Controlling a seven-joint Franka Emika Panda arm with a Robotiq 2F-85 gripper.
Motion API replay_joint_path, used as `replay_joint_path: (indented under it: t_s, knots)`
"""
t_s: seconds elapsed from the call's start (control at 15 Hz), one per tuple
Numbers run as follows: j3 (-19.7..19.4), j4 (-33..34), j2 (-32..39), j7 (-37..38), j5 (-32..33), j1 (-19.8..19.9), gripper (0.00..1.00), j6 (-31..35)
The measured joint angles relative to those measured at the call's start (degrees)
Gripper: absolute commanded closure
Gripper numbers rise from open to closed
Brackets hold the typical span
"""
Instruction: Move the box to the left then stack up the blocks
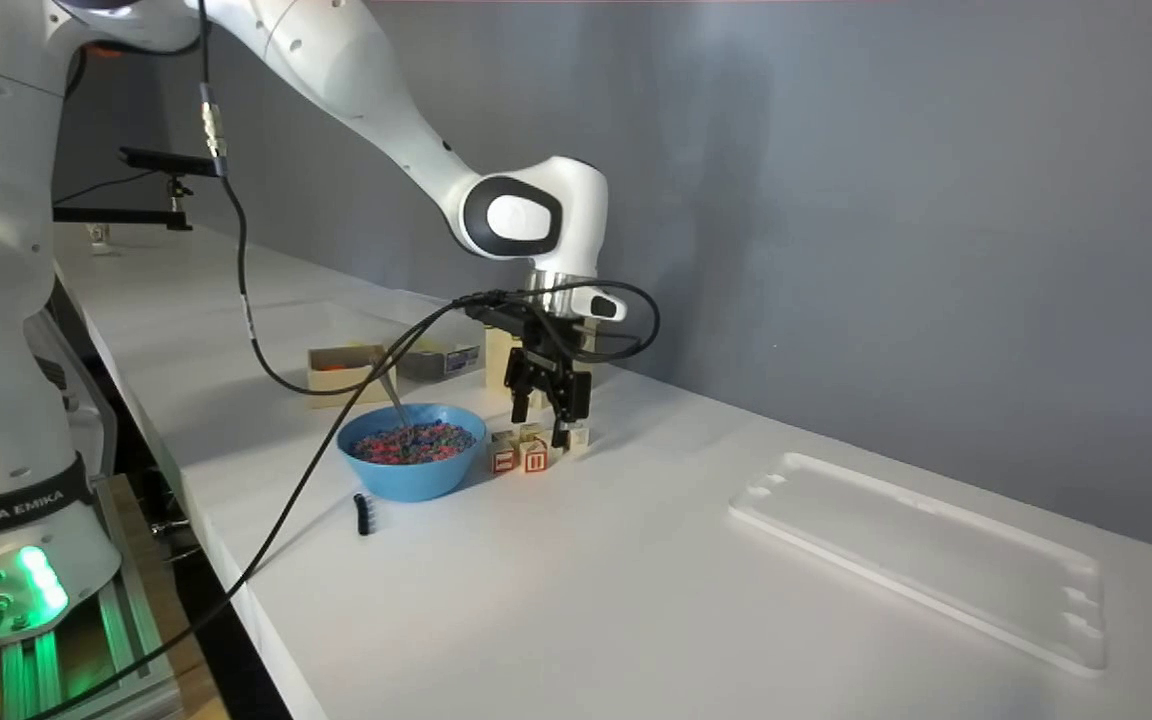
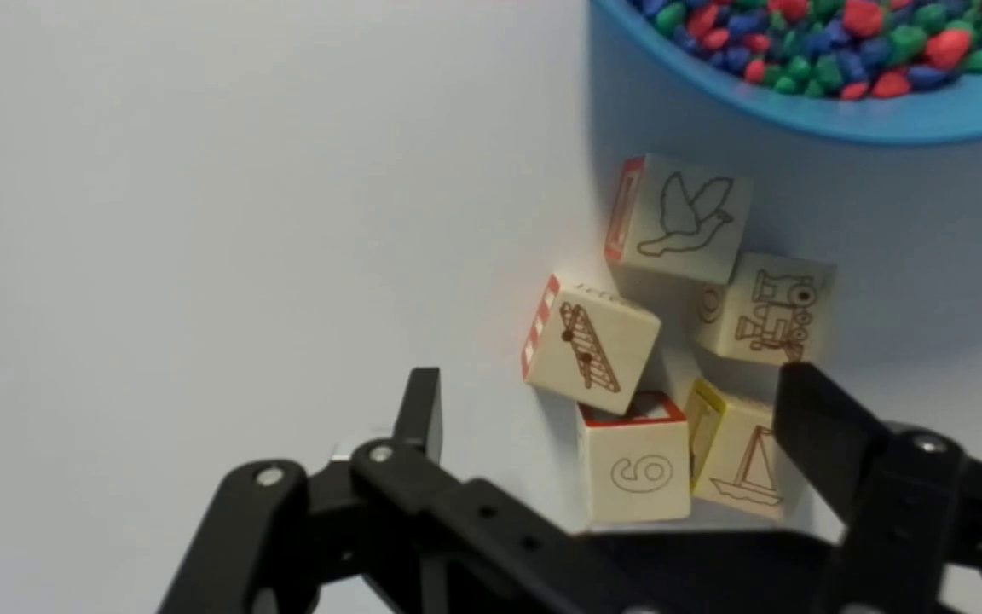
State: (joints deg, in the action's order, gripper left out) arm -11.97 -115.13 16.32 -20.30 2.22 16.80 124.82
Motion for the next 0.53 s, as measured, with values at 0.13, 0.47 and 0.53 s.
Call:
replay_joint_path:
  t_s: [0.13, 0.47, 0.53]
  knots:
    - [0.00, -0.04, 0.00, 0.53, 0.01, 0.02, 0.00, 0.40]
    - [-0.89, -1.22, -0.01, 6.85, -1.21, 0.55, 0.00, 5.67]
    - [-1.16, -1.74, 0.00, 7.67, -1.81, 0.86, 0.00, 6.44]
